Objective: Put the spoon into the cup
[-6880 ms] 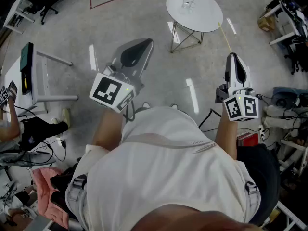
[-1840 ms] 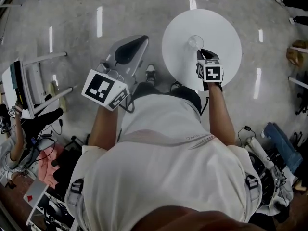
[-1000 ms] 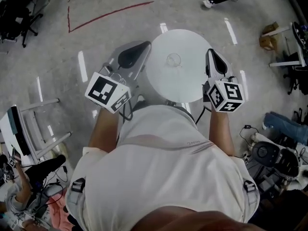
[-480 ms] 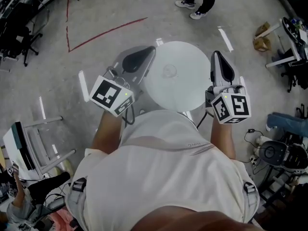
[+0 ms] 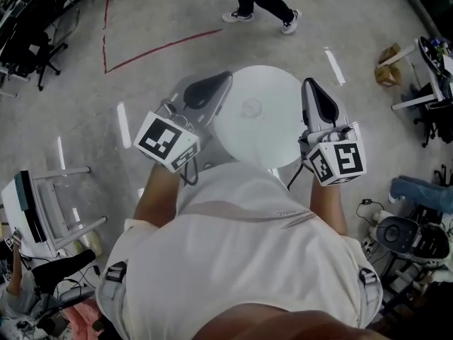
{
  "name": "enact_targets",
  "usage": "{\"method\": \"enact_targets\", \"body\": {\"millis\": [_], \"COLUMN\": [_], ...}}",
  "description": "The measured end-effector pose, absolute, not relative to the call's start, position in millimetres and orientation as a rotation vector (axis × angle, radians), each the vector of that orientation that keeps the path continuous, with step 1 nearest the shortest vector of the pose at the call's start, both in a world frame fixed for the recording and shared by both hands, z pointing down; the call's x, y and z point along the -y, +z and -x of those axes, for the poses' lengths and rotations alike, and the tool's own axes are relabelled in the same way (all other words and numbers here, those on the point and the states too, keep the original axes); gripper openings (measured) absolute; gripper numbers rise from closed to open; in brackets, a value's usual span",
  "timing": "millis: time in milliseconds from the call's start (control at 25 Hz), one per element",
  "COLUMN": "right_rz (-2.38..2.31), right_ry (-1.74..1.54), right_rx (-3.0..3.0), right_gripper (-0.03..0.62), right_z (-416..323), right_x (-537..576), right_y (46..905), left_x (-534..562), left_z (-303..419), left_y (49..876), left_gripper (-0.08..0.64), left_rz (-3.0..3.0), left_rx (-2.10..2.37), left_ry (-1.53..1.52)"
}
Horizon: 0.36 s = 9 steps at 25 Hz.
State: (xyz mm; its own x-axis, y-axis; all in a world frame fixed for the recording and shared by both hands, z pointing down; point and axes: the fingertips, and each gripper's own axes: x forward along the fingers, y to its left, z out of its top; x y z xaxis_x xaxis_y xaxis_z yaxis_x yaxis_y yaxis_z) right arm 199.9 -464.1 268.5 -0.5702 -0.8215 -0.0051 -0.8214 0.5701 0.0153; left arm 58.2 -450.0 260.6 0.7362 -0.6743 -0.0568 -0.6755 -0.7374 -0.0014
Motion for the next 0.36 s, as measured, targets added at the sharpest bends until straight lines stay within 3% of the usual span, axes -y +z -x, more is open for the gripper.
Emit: {"method": "enact_targets", "body": {"millis": [360], "right_rz": [-1.397], "right_ry": [-0.111], "right_rx": [2.758], "right_gripper": [0.008], "right_z": [-183], "right_x": [463], "right_y": [272], "left_x": [445], "left_z": [-51], "left_y": [267], "left_gripper": [0.001], "left_rz": [2.915], "left_rx": [-1.144], "left_ry": [0.066]}}
